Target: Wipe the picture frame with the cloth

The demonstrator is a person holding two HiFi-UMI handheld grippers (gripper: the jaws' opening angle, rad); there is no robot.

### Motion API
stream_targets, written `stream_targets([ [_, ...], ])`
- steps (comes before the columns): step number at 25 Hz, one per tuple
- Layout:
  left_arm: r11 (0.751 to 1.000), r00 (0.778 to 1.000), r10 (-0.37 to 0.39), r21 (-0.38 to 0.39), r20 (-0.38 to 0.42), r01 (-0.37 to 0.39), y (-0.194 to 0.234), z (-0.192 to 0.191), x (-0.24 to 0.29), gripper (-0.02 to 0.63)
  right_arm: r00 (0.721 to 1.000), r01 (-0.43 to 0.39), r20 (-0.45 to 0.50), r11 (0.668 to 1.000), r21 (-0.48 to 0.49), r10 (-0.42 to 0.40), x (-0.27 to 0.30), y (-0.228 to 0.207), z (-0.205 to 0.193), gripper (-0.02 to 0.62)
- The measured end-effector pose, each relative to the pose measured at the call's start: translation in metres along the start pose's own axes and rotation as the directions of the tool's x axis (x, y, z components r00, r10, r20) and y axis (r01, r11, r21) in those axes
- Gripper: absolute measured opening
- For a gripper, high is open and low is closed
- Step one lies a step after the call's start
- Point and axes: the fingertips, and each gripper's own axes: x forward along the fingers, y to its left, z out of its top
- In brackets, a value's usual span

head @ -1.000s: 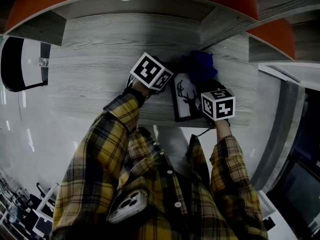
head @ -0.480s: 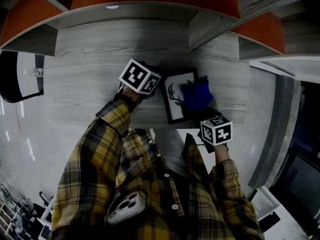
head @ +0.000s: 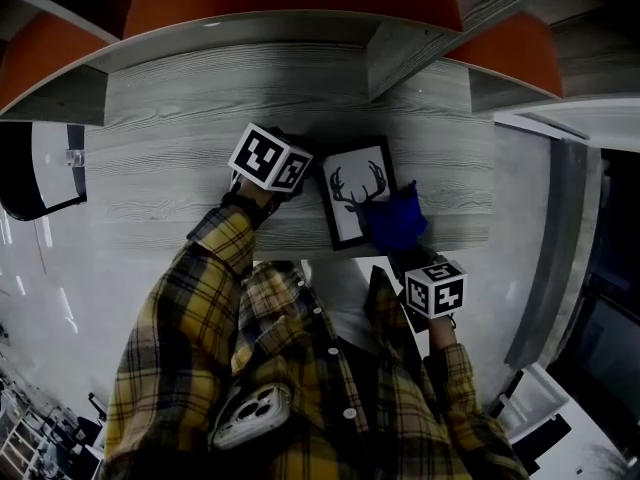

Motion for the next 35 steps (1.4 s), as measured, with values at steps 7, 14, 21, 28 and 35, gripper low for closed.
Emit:
stream_targets([
  [7, 1.0, 1.0, -0.026, 0.017, 0.014, 0.026, -0.001, 0.0, -0.001, 0.106, 0.994, -0.013, 0.111, 0.998, 0.065, 0.005, -0.024, 0.008, 0.012, 0.048],
  [14, 1.0, 0.994, -0.001, 0.004, 0.109, 0.001, 0.004, 0.012, -0.029, 0.107, 0.927, -0.053, 0.375, 0.995, 0.082, 0.018, -0.092, 0.024, 0.081, 0.048],
  [21, 0.999, 0.934, -0.036, 0.021, 0.355, 0.031, -0.046, 0.039, -0.099, 0.1, 0.829, -0.126, 0.546, 0.992, -0.022, 0.118, -0.126, 0.065, 0.153, 0.046],
  [28, 0.992, 0.831, -0.092, 0.118, 0.548, 0.032, -0.107, 0.072, -0.176, 0.018, 0.735, -0.128, 0.632, 0.965, -0.229, 0.247, -0.167, 0.123, 0.22, 0.046],
  [35, 0.981, 0.785, -0.137, 0.191, 0.605, 0.024, -0.159, 0.097, -0.233, 0.005, 0.666, -0.112, 0.654, 0.915, -0.387, 0.359, -0.212, 0.17, 0.251, 0.046],
])
